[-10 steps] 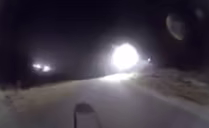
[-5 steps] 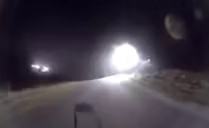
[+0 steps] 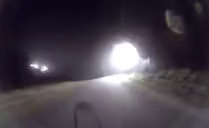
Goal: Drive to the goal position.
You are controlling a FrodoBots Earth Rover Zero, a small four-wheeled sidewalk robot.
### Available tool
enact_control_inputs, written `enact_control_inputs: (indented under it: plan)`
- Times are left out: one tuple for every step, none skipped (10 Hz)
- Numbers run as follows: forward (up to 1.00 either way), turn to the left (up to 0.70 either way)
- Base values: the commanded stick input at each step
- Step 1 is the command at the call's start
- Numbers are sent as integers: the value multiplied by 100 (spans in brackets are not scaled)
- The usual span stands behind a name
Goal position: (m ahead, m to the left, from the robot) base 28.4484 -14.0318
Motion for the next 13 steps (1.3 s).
enact_control_inputs:
  plan:
    - [100,0]
    - [100,0]
    - [100,0]
    - [100,0]
    - [100,0]
    - [100,0]
    - [100,0]
    - [100,0]
    - [100,0]
    - [100,0]
    - [100,0]
    - [100,0]
    - [100,0]
